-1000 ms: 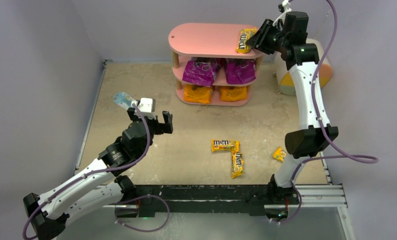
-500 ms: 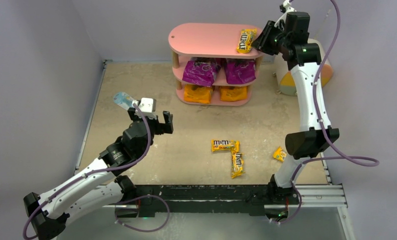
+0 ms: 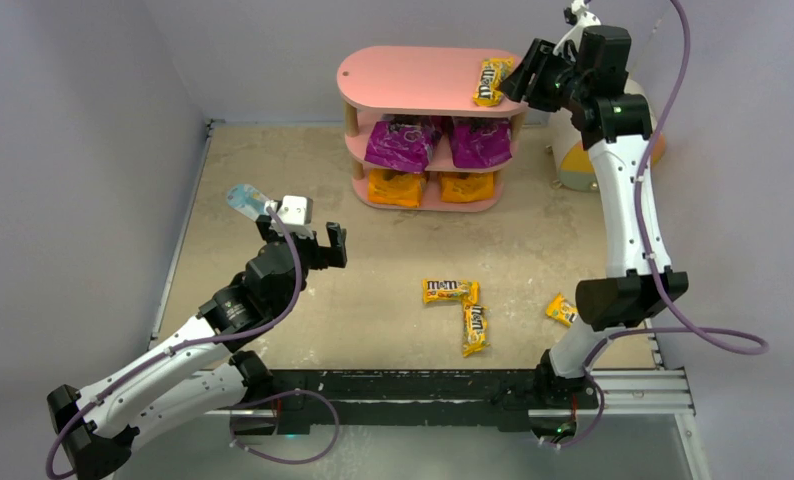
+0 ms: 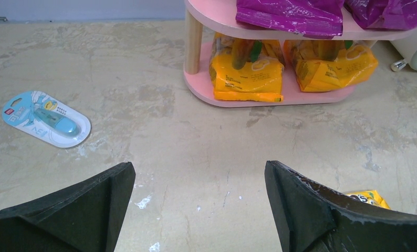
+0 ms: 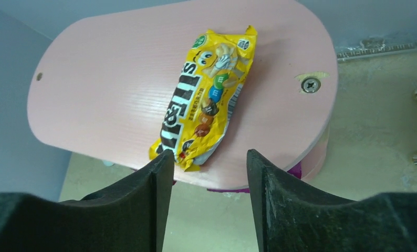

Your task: Place and organize the candy bags onto the shelf

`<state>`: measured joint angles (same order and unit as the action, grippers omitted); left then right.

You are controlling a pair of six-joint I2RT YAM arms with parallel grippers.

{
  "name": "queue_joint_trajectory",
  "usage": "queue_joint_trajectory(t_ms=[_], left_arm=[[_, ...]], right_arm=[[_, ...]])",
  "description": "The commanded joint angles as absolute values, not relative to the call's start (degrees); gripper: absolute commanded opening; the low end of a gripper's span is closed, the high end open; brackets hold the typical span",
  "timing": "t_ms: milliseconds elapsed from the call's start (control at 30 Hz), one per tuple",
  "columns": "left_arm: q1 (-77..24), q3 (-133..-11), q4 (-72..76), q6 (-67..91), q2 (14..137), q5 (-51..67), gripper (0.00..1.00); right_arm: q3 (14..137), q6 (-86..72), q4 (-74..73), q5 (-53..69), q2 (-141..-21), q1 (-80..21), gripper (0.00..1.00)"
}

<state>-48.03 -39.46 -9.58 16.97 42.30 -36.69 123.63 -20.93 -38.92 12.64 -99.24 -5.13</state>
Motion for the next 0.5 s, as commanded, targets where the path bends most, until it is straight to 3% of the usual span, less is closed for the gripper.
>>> queue_joint_trajectory(t_ms=[0, 233, 467], left_arm=[[-48.0, -39.9, -8.8, 17.2, 42.1, -36.2, 1.00], [-48.1, -40.0, -8.6, 17.1, 42.3, -35.8, 1.00], [-48.0, -39.9, -8.8, 17.6, 42.3, -36.0, 1.00]], right_arm=[[120.2, -20.4, -34.0, 14.7, -94.6, -5.3, 0.58], [121.3, -15.8, -37.7, 11.7, -97.8, -8.2, 0.60], [121.6, -14.8, -39.0, 2.7, -98.5, -9.5, 0.50]])
